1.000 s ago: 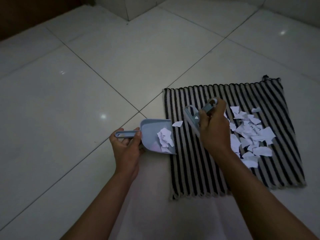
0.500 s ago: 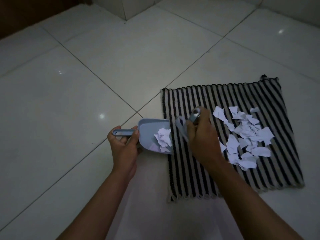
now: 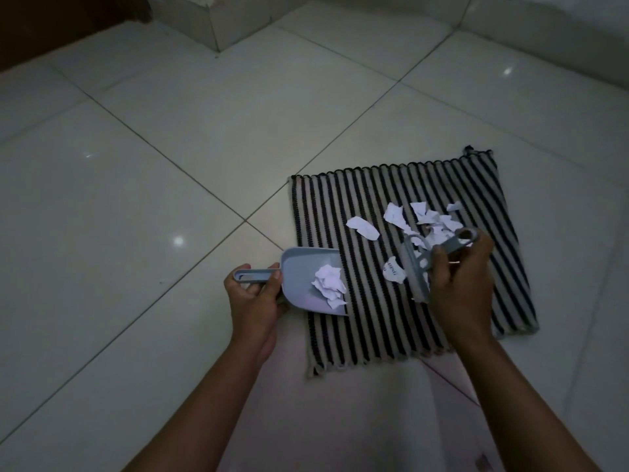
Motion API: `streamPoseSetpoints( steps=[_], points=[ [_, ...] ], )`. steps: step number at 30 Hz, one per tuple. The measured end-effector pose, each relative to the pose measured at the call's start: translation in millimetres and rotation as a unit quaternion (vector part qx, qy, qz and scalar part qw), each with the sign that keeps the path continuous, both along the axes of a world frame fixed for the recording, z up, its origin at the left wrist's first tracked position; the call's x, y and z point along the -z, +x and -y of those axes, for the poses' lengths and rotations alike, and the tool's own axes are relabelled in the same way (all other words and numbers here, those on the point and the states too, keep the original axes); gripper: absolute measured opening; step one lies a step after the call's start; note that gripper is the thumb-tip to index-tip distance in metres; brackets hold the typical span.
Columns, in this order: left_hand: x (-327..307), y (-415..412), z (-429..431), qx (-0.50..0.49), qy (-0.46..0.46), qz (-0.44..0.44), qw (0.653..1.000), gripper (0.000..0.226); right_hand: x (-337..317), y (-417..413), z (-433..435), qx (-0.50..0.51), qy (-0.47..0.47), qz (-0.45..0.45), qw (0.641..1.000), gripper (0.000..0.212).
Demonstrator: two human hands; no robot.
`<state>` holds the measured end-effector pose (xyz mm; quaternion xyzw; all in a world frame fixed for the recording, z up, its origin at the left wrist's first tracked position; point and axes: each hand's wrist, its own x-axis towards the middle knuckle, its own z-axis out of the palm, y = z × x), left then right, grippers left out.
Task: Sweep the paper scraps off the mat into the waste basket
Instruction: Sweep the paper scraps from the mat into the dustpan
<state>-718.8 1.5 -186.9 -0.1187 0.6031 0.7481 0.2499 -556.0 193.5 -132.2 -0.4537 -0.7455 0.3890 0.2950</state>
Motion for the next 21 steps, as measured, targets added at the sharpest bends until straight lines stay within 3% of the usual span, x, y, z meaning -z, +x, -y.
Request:
streamPoseSetpoints(
  steps=[3,7,13,16,21],
  points=[
    [0.7,7.6,-5.8,0.001,0.0,-0.002,1.0,0.045,-0.7,6.1,3.7,-0.059,-0.004,0.076,0.995,0.019],
    [-1.6,13.6,-10.5,0.007,-0.002,-0.004,1.0,0.047,-2.9,-1.6,29.3,-0.15,-0.002,0.094,0.984,0.009],
    [-2.1,19.1,-6.8,0.016,-0.016,-0.003,1.0,0.045,7.7,5.5,28.4,-0.067,0.013,0.042,0.997,0.016],
    [-1.5,21.6,-3.4,0.017,-0.015,-0.003,1.0,0.045,8.2,0.0,41.9,-0.113,0.003,0.056,0.992,0.004],
    [-2.5,24.2,-3.4,0.019,-0.013,0.007,1.0,0.045,10.0,-1.1,49.5,-0.11,-0.01,0.027,0.993,0.014]
  ],
)
